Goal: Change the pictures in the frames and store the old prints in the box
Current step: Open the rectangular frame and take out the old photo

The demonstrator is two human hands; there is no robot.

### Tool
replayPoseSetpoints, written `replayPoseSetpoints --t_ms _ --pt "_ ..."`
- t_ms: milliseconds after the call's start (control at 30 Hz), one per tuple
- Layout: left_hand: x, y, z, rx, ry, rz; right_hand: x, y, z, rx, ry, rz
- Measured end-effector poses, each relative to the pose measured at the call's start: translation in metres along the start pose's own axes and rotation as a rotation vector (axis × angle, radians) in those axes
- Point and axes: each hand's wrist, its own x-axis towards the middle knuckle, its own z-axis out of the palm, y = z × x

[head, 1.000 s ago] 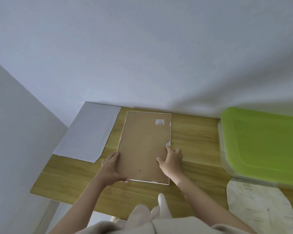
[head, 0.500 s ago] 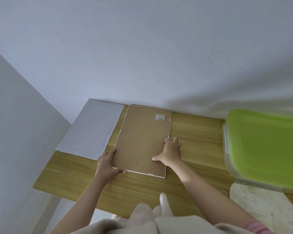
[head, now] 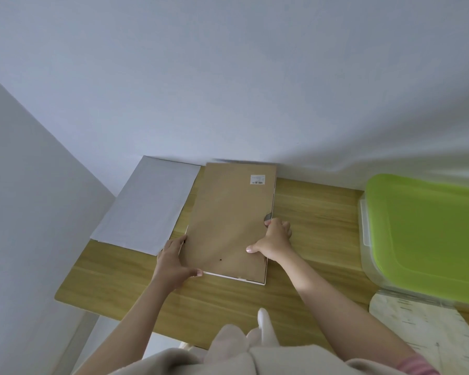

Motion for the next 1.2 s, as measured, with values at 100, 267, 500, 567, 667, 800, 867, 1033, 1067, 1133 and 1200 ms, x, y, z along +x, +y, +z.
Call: replayPoseSetpoints --t_ms 100,267,500,567,667,800,867,1033,1067,1133,1200 --pt "-0.002 0.000 -0.001 -0.043 0.015 -0.004 -0.005 0.000 -0.001 0.058 -0.008 -0.034" --pt "-0.009 0.001 0.005 -0.013 0.056 0.059 -0.013 0.006 0.001 0.113 0.016 -0.088" --pt "-0.013 0.005 0.006 0.015 0.082 0.109 -0.023 0.009 0.000 0.176 0.051 -0.153" --pt "-0.013 0.006 0.004 0.013 0.080 0.124 -0.025 0.008 0.000 0.180 0.062 -0.164" --pt "-0.012 0.007 -0.001 0.016 0.082 0.149 -0.026 0.004 0.001 0.202 0.061 -0.176" --pt "-0.010 0.008 -0.009 0.038 0.070 0.171 -0.028 -0.001 0.003 0.246 0.050 -0.206" --pt "-0.009 0.009 -0.012 0.059 0.065 0.196 -0.028 -0.003 0.002 0.265 0.036 -0.218" --pt "-0.009 0.017 -0.025 0.088 0.077 0.271 -0.027 -0.003 -0.004 0.359 0.017 -0.221" --pt "-0.010 0.020 -0.027 0.095 0.088 0.289 -0.027 -0.003 -0.005 0.392 0.020 -0.217" --pt "-0.012 0.024 -0.030 0.106 0.096 0.327 -0.029 0.001 -0.009 0.466 0.033 -0.197" --pt "-0.016 0.030 -0.029 0.094 0.069 0.367 -0.035 0.008 -0.016 0.538 0.069 -0.166"
